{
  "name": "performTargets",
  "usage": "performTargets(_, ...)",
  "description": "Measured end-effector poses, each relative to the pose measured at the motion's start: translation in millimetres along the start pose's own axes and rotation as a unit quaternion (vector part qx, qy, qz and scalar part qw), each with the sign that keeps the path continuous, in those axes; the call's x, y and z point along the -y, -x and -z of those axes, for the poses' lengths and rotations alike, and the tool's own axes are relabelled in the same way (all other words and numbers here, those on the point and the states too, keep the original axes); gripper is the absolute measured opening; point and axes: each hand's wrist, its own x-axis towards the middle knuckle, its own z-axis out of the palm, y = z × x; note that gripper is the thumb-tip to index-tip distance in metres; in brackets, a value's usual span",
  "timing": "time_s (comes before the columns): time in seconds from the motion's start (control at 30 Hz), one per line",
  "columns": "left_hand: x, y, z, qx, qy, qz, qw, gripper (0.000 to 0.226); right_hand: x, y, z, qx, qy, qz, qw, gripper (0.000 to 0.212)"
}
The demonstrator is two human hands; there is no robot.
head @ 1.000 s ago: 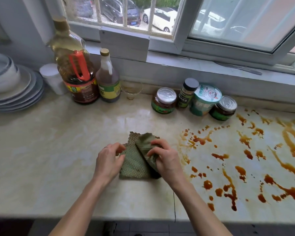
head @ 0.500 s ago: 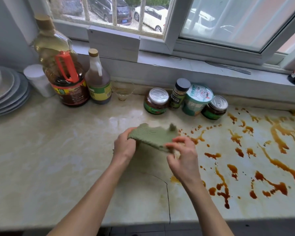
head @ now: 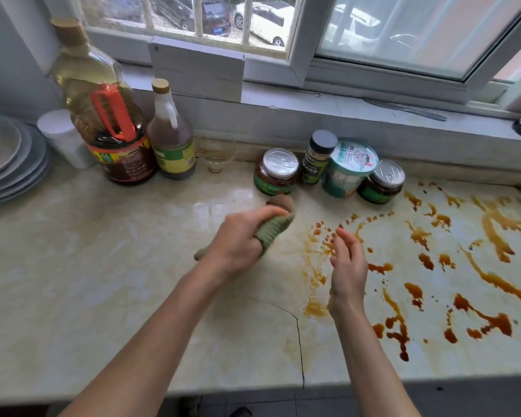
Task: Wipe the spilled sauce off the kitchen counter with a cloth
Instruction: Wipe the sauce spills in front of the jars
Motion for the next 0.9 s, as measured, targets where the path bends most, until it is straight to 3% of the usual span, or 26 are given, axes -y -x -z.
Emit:
performTargets(0.1,4.0,18.1,-30.1,0.169,-0.147,0.016,0.974,0.073,-4.0,3.8,-10.7,0.003,0.035,0.035,0.999,0.021)
performTargets(0.17,17.7,28.6,-34.9,0.291,-0.173,0.088,0.937,0.090,-10.8,10.2,-22.5,0.032,0.106,0.102,0.989,0.023)
performTargets(0.2,23.9,30.6,-29.2,0.302,-0.163,0.110,0.933,0.092,-15.2,14.5,-29.3,0.050,0.141,0.144,0.978,0.025)
performTargets(0.27,36.3,29.9,-12.6,0.215,-0.127,0.133,0.959,0.082,-27.5,24.5,-45.1,0.091,0.192,0.232,0.949,0.028)
performTargets(0.33,50.1,27.4,2.8,0.058,-0.122,0.167,0.977,0.064,-41.6,31.6,-60.4,0.186,0.250,0.317,0.896,0.033)
performTargets(0.43,67.6,28.2,12.6,-0.079,-0.142,0.194,0.968,0.048,-72.3,29.5,-73.0,0.374,0.400,0.459,0.700,0.042)
performTargets(0.47,73.1,30.0,12.8,-0.093,-0.142,0.190,0.967,0.045,-81.9,24.4,-72.7,0.401,0.432,0.473,0.655,0.044)
performTargets(0.5,77.1,32.7,12.1,-0.101,-0.138,0.183,0.968,0.043,-88.6,18.8,-71.2,0.399,0.455,0.473,0.641,0.045)
performTargets(0.53,80.0,35.3,10.5,-0.104,-0.134,0.179,0.969,0.042,-92.3,14.1,-68.8,0.371,0.471,0.462,0.654,0.046)
performTargets(0.63,86.6,41.3,5.8,-0.112,-0.123,0.174,0.970,0.040,-89.8,18.7,-61.8,0.250,0.502,0.332,0.758,0.055)
performTargets(0.7,91.1,42.6,1.9,-0.120,-0.127,0.172,0.969,0.040,-88.9,42.0,-59.5,0.218,0.505,0.275,0.788,0.062)
performTargets(0.9,97.3,37.2,-10.1,-0.112,-0.154,0.177,0.966,0.038,-92.1,60.0,-72.7,0.234,0.561,0.392,0.690,0.065)
